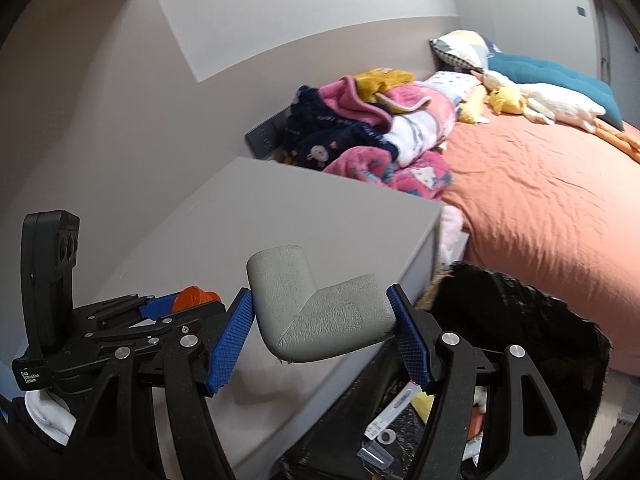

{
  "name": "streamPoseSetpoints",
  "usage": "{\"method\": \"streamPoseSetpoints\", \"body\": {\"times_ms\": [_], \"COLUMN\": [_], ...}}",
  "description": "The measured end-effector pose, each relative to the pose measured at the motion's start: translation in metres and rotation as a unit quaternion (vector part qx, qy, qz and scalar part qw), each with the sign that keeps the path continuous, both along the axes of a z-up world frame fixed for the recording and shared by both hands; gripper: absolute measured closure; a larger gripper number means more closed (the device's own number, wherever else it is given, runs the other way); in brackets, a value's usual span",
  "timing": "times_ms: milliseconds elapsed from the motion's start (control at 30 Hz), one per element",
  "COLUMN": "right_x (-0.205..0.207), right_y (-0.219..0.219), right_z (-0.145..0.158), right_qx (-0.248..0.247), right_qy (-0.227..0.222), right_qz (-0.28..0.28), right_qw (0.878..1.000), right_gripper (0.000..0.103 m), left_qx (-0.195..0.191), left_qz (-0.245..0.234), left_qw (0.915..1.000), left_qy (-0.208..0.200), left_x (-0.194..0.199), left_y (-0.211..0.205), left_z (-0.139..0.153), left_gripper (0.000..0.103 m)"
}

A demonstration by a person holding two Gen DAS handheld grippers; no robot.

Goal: Collect trash
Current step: 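Carry cap and elbow piece over the bin and open both tools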

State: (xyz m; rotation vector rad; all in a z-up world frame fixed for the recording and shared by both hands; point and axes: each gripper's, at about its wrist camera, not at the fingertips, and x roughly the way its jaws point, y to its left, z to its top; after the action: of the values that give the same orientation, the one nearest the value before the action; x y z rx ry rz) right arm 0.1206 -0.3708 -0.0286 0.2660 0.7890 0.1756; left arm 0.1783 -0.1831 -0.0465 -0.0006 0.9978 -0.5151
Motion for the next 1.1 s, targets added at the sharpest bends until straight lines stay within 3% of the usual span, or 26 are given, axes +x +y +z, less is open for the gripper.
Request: {"method": "streamPoseSetpoints", "body": {"times_ms": [600,1100], "right_x": [-0.055,-0.093], "right_y": [-0.076,-0.127], "right_z": [0.008,0.019], "right_qx": [0.005,0.012], "right_qy": [-0.013,-0.026], "right_qz": [-0.090,-0.154], "right_qw": [0.996,0.988], "right_gripper": [0.034,0.034], "left_qx": [0.003,0.003], "left_qz": [-0.099,-0.173], "left_qw": [0.9951,0.9849], "left_qy": [-0.007,-0.009], "left_x": [-0.032,-0.060], "left_y": [-0.087,-0.146], "left_z": [0.012,0.012], "left_gripper": [0.060,0.060]}}
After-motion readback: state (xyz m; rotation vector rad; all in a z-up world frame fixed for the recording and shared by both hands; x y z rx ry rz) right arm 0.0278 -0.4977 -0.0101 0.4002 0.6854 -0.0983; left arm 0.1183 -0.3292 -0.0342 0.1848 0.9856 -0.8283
